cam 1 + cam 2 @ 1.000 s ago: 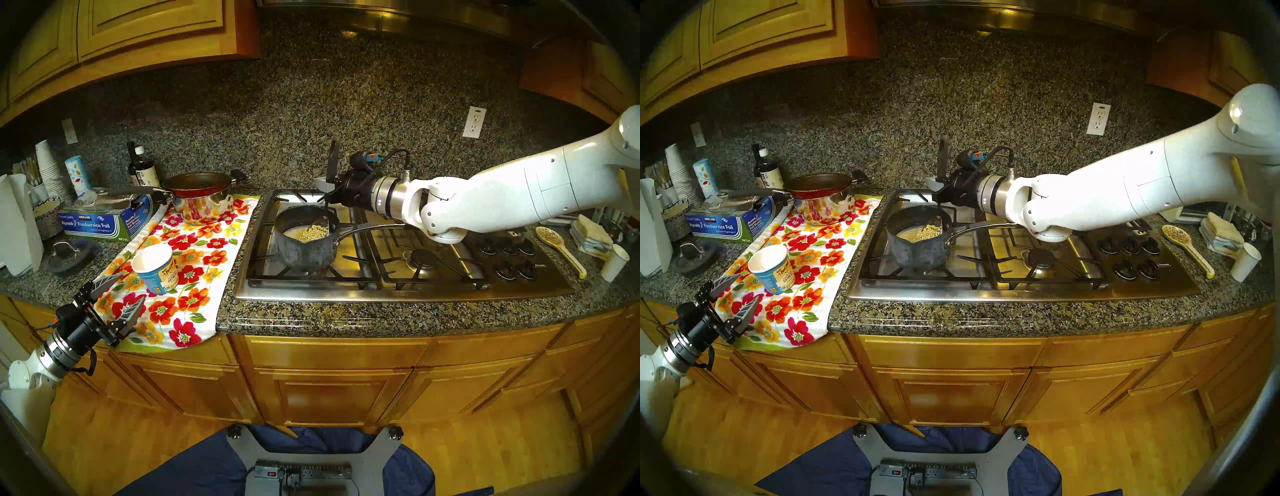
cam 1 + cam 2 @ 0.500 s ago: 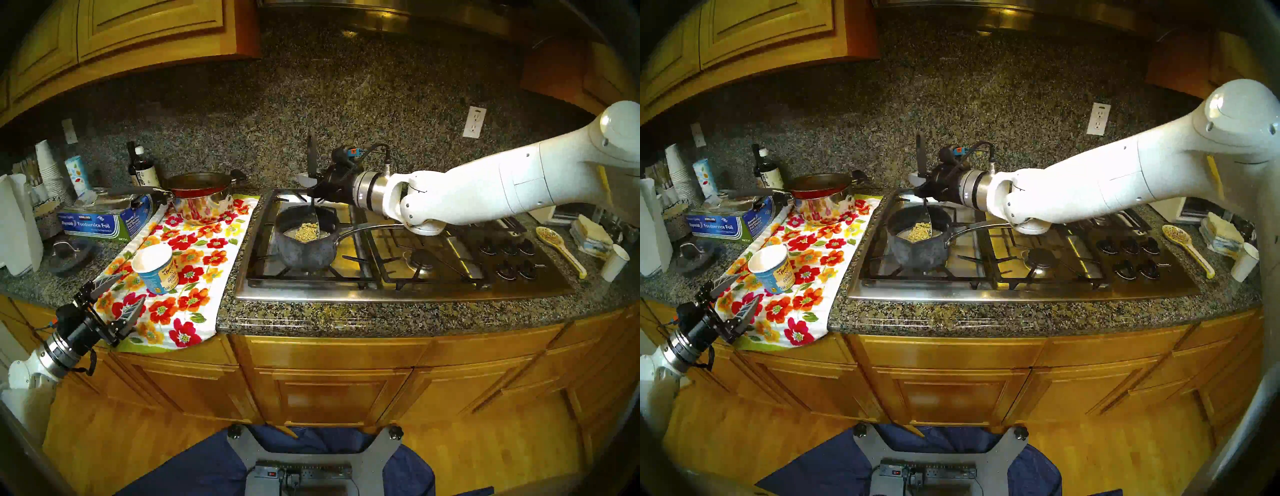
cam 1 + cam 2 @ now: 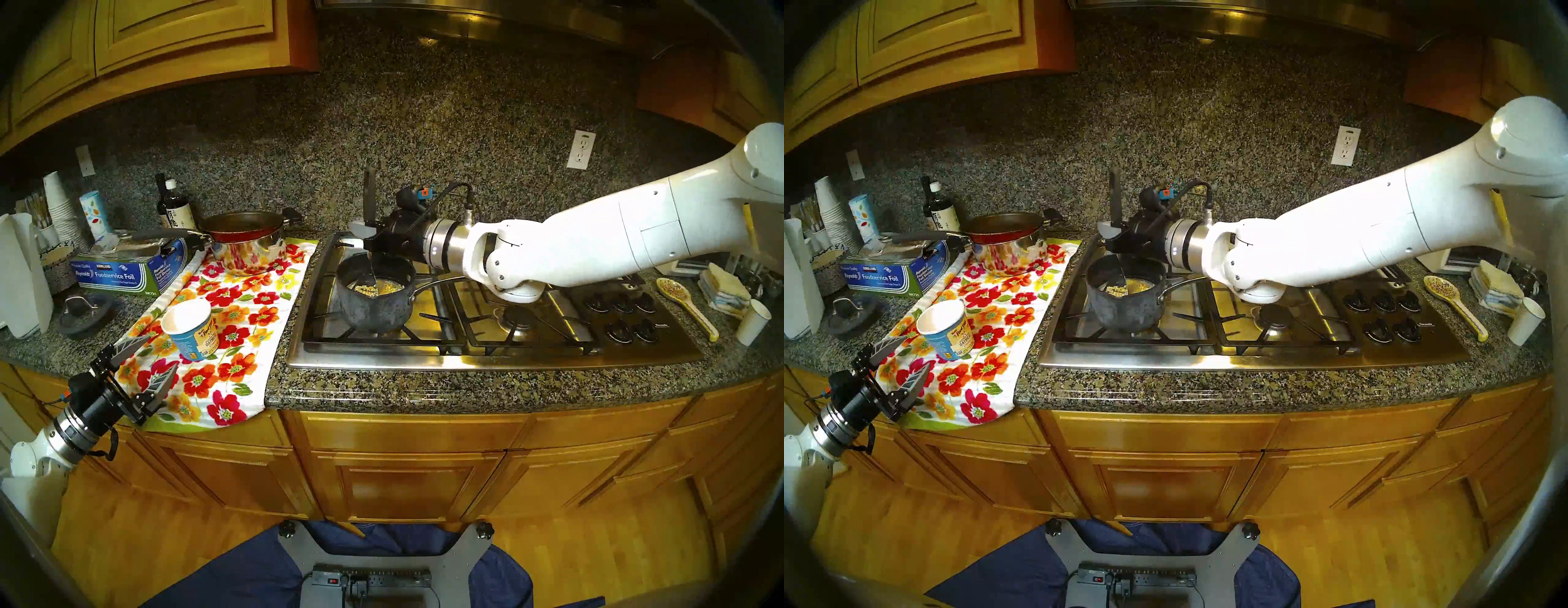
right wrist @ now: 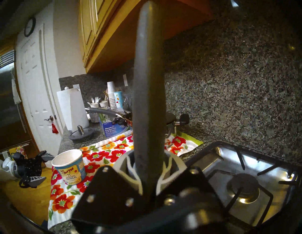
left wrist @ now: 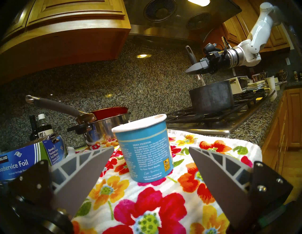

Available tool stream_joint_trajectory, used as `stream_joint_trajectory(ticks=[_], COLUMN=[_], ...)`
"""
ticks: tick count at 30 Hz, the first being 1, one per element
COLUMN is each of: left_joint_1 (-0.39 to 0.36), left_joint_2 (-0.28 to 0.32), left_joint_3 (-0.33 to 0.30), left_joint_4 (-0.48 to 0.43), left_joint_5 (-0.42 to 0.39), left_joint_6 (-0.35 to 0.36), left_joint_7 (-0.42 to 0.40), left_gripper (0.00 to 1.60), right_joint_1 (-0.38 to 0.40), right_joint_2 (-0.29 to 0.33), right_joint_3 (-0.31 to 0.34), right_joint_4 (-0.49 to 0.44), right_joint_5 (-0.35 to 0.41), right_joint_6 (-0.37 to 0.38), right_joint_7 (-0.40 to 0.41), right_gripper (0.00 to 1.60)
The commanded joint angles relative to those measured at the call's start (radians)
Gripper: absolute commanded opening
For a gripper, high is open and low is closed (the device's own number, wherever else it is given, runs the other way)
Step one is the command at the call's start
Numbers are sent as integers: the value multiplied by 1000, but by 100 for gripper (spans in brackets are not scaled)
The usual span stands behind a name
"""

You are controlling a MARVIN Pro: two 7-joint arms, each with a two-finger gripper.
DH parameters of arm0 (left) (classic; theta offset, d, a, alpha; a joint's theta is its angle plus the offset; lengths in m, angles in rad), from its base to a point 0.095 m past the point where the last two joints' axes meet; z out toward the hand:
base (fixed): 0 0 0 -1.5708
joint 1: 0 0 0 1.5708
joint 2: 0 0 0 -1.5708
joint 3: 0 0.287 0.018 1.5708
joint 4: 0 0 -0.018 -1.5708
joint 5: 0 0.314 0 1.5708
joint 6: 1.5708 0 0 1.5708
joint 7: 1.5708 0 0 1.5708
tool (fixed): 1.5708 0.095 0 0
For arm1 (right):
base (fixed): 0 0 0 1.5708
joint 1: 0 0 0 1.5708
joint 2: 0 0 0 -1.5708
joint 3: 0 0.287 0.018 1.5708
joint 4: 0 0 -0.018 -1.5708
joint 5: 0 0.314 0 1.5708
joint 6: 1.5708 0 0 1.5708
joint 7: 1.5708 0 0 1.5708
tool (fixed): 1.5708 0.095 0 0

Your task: Pour oats into pot and stir with a spoon

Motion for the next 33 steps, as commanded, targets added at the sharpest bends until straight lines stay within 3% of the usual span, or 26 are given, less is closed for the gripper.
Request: stream_joint_trajectory(ticks=[1,18,33], left_joint_1=[-8,-8,-7], left_joint_2=[6,6,6], left_joint_3=[-21,-21,-22], left_joint_4=[-14,-14,-14], left_joint_5=[-16,-16,-17], left_joint_6=[-3,-3,-3], left_joint_7=[-1,-1,-2], left_gripper=[160,160,160], right_joint_1=[91,115,45], right_joint_2=[57,85,32], right_joint_3=[-15,-81,-59], right_joint_4=[-52,-27,135], right_joint_5=[-26,-70,-60], right_joint_6=[-34,-15,37], right_joint_7=[-23,-21,49], right_gripper=[0,0,0])
